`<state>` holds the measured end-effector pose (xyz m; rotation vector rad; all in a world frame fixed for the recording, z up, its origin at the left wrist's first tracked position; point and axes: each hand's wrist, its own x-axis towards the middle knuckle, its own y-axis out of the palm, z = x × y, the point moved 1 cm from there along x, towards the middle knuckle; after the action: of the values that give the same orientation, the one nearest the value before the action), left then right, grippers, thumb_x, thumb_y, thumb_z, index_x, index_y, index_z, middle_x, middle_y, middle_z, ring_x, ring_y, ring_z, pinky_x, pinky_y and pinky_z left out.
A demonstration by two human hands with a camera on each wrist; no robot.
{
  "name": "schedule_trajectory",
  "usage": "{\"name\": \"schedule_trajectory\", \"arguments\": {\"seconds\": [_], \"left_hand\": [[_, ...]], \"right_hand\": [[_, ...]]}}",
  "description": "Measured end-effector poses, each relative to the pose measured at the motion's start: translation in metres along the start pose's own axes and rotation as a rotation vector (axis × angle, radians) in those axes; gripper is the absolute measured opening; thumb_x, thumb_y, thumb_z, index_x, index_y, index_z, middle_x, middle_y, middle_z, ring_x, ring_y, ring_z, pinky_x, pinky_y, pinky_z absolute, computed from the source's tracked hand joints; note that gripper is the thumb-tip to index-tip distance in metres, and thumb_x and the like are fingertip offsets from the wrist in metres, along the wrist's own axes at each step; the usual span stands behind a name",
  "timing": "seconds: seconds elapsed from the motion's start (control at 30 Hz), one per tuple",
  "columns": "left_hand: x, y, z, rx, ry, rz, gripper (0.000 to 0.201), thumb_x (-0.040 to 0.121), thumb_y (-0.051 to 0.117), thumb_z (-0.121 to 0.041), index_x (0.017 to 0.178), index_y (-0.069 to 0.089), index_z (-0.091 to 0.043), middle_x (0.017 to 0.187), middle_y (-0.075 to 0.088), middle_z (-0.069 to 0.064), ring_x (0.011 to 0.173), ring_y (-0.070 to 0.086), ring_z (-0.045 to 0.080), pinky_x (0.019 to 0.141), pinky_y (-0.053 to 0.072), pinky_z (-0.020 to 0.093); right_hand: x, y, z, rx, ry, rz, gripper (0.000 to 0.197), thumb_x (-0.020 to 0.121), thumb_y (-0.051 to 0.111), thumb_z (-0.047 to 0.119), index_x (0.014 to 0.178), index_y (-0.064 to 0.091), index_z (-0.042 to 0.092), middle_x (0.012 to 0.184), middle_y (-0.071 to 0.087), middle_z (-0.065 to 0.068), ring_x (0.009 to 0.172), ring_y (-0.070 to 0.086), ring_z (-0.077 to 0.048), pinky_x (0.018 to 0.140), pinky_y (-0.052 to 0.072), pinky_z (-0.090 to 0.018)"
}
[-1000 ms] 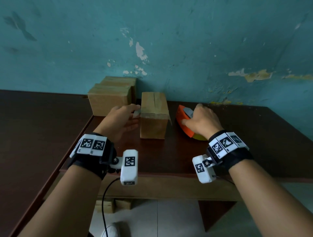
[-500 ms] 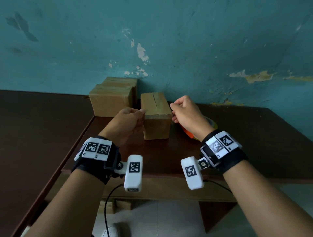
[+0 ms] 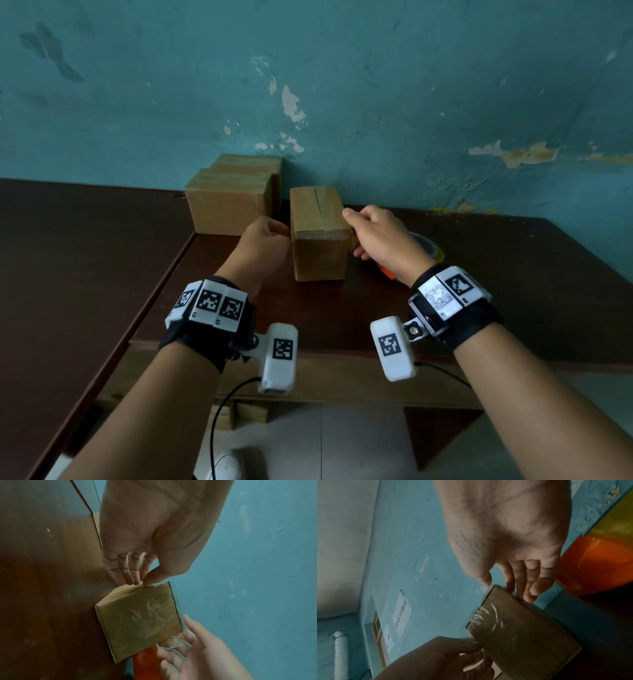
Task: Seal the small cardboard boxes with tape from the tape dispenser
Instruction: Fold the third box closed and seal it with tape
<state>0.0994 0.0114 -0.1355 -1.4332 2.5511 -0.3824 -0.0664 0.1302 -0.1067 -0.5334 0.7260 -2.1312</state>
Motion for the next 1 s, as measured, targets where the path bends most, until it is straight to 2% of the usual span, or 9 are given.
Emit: {"name": "schedule_trajectory", "arguments": {"seconds": [0.1,0.17,0.3,0.4,0.5,0.63,0.77,0.87,1.0], "left_hand": [[0.002,-0.008,-0.001,-0.134,0.120,-0.113,0.026,0.099,0.060,-0.005,0.123,0.061,-0.017,0.115,0.068,0.004,0.099,0.069,0.018,0.078,0.058,0.029],[0.002,-0.011,-0.003,-0.161,0.226,-0.135,0.026,0.098,0.064,-0.003,0.118,0.065,-0.018,0.115,0.070,0.003,0.101,0.069,0.016,0.083,0.058,0.029],[0.001,-0.010,-0.001,-0.094,0.354,-0.078,0.026,0.098,0.065,-0.003,0.112,0.072,-0.023,0.115,0.070,-0.006,0.103,0.069,0.006,0.084,0.059,0.025],[0.002,-0.006,0.001,0.064,0.454,-0.058,0.031,0.100,0.062,-0.005,0.109,0.076,-0.032,0.122,0.070,-0.004,0.106,0.070,0.007,0.083,0.060,0.027],[0.004,-0.005,0.004,0.190,0.538,-0.089,0.029,0.098,0.065,-0.008,0.108,0.078,-0.032,0.128,0.066,-0.004,0.112,0.068,0.006,0.088,0.059,0.021],[0.009,-0.008,0.009,0.146,0.576,-0.058,0.028,0.094,0.073,-0.008,0.110,0.078,-0.031,0.128,0.067,-0.004,0.114,0.069,0.008,0.096,0.058,0.024],[0.012,-0.012,0.013,0.133,0.567,0.012,0.034,0.091,0.075,-0.005,0.112,0.076,-0.032,0.135,0.064,-0.003,0.117,0.067,0.007,0.102,0.057,0.029],[0.014,-0.016,0.015,0.073,0.546,0.087,0.037,0.089,0.077,-0.005,0.113,0.075,-0.034,0.137,0.063,-0.003,0.122,0.066,0.011,0.104,0.056,0.033],[0.014,-0.016,0.015,0.030,0.533,0.121,0.037,0.089,0.078,-0.006,0.113,0.075,-0.033,0.136,0.063,-0.004,0.123,0.065,0.012,0.103,0.055,0.029]], "right_hand": [[0.009,-0.005,-0.008,0.116,-0.023,-0.106,0.027,0.109,0.049,0.037,0.100,0.066,0.017,0.092,0.073,-0.008,0.081,0.073,-0.023,0.087,0.061,-0.054],[0.013,-0.009,-0.011,0.224,-0.078,-0.149,0.019,0.107,0.051,0.019,0.103,0.070,0.020,0.099,0.073,-0.005,0.088,0.074,-0.021,0.088,0.063,-0.051],[0.013,-0.006,-0.017,0.243,-0.198,-0.067,0.042,0.097,0.055,-0.004,0.107,0.081,0.027,0.111,0.077,0.001,0.103,0.075,-0.018,0.094,0.063,-0.046],[0.015,-0.004,-0.024,0.129,-0.220,-0.073,0.043,0.089,0.067,-0.006,0.102,0.085,0.031,0.108,0.080,0.004,0.098,0.077,-0.017,0.094,0.063,-0.046],[0.017,-0.005,-0.029,0.171,-0.242,-0.052,0.043,0.084,0.079,-0.007,0.101,0.084,0.032,0.113,0.080,0.003,0.103,0.076,-0.012,0.098,0.061,-0.043],[0.015,-0.006,-0.033,0.204,-0.287,-0.027,0.050,0.082,0.079,-0.012,0.104,0.083,0.033,0.122,0.076,0.003,0.109,0.075,-0.011,0.102,0.059,-0.037],[0.012,-0.010,-0.034,0.238,-0.310,0.011,0.042,0.083,0.082,-0.009,0.115,0.082,0.017,0.126,0.075,0.001,0.112,0.073,-0.008,0.104,0.058,-0.030],[0.011,-0.013,-0.035,0.270,-0.304,0.046,0.043,0.082,0.084,-0.008,0.119,0.081,0.014,0.129,0.075,0.000,0.114,0.073,-0.006,0.105,0.057,-0.029],[0.012,-0.016,-0.040,0.332,-0.268,0.122,0.047,0.083,0.083,-0.008,0.125,0.077,0.013,0.134,0.072,-0.004,0.121,0.069,-0.006,0.110,0.053,-0.030]]}}
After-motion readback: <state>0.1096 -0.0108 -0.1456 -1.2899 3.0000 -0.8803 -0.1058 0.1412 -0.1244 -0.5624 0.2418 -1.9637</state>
